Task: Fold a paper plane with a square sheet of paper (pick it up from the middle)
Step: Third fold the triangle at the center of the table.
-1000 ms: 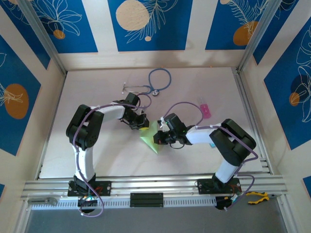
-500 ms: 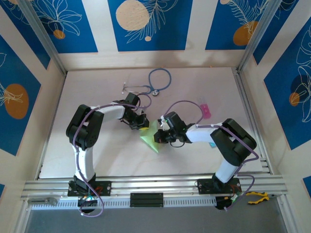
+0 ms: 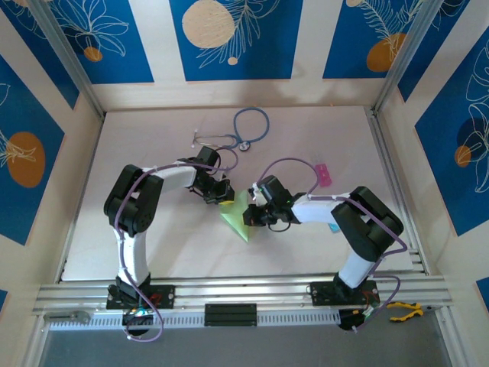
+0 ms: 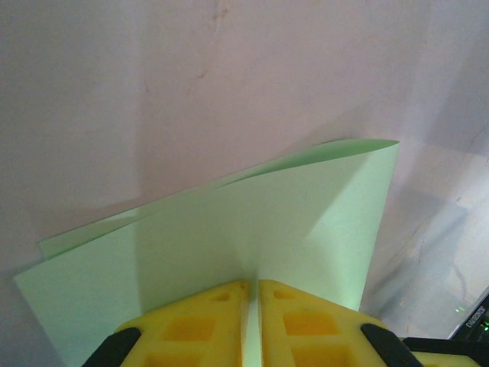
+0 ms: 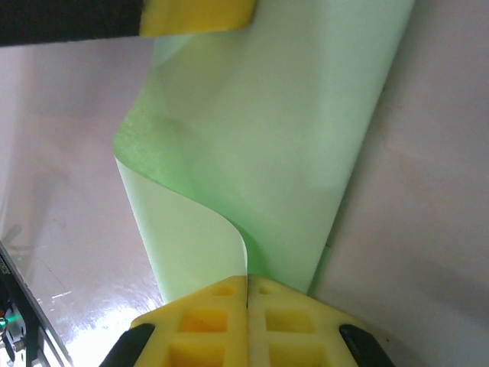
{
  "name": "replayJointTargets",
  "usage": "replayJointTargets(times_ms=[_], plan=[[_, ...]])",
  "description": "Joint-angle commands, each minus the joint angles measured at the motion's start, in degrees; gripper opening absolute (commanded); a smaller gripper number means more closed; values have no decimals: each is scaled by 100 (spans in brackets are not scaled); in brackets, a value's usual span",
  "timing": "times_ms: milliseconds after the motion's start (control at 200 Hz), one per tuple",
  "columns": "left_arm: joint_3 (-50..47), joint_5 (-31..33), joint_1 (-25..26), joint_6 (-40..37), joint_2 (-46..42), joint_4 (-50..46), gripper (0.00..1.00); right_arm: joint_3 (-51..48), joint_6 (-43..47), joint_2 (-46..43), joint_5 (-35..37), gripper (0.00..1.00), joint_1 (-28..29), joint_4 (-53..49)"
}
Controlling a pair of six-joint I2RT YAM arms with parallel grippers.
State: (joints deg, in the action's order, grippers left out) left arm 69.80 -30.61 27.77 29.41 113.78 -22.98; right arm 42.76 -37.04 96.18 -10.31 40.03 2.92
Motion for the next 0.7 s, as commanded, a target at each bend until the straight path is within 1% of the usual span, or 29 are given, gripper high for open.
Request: replayJointTargets(times_ms=[0, 320, 695], plan=[[-36, 97, 36, -122, 106, -316, 15, 126, 100, -73, 35, 1, -30, -195], [-37, 89, 36, -105, 110, -309, 15, 250, 82, 135, 56, 1, -28, -164], [-39, 85, 41, -111, 101, -320, 15, 294, 127, 132, 123, 1, -4, -352]])
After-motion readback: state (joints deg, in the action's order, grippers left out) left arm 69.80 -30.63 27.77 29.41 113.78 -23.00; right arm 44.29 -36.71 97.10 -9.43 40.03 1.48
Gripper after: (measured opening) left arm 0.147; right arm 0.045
